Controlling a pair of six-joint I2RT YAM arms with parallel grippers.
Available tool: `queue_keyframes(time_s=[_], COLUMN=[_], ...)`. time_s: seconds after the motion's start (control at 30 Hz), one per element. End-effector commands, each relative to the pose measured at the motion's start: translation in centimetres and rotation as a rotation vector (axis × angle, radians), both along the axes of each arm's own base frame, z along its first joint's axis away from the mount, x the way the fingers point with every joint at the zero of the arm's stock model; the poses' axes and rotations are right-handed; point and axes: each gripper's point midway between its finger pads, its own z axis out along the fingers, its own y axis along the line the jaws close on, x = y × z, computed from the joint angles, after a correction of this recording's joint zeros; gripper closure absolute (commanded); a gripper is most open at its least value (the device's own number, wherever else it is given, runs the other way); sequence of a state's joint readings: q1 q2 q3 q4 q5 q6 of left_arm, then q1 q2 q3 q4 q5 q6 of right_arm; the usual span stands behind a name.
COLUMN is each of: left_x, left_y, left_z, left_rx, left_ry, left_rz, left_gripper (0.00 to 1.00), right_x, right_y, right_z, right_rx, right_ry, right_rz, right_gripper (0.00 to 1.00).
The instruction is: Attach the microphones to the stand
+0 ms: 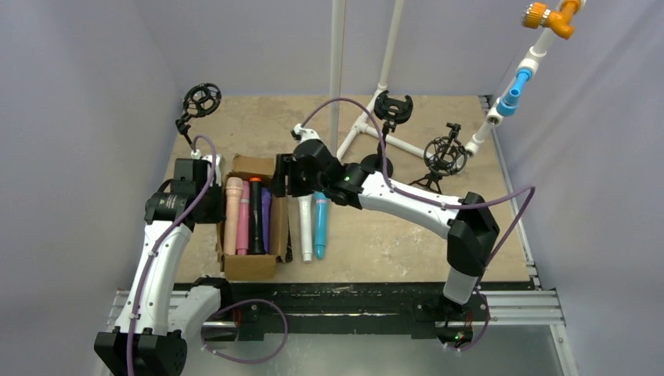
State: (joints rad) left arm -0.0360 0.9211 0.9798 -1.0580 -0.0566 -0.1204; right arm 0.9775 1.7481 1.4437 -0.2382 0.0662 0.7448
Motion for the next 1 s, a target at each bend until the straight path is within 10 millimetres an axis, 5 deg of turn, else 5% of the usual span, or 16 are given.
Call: queue_keyframes(time_s=[0.0,0.2,0.73,0.87,0.97], left_x=[1.8,1.7,1.7,1.6,1.7], left_y=[-0.1,-0.2,-0.7,-0.7,-0.6], left_z=[3.0,2.8,2.9,2.8,2.8], left_rx=[-0.006,-0.009,-0.034,-0.030,-0.024], left_ry=[-0.125,-0.119,-0.124,-0.124,-0.128], left_rz=[0.002,0.002,-0.018,-0.024,-0.026], left_gripper=[1.00,1.00,1.00,1.00,1.00], right_x=[-1.7,-2.5,-2.1,-2.4,-3.0], right_y=[4.1,6.8,9.8,10.7,11.3], right_z=[2.0,-0.6,-8.0,-8.4,-6.6], right_rx=[-0.023,-0.074,-0.224,-0.191,-0.109], right_ry=[-0.043,0.006,0.033,0.049,0.059], right_rz=[0.088,0.160,0.167,0.181,0.191], right_gripper=[0.41,0.42,0.50,0.61,0.75])
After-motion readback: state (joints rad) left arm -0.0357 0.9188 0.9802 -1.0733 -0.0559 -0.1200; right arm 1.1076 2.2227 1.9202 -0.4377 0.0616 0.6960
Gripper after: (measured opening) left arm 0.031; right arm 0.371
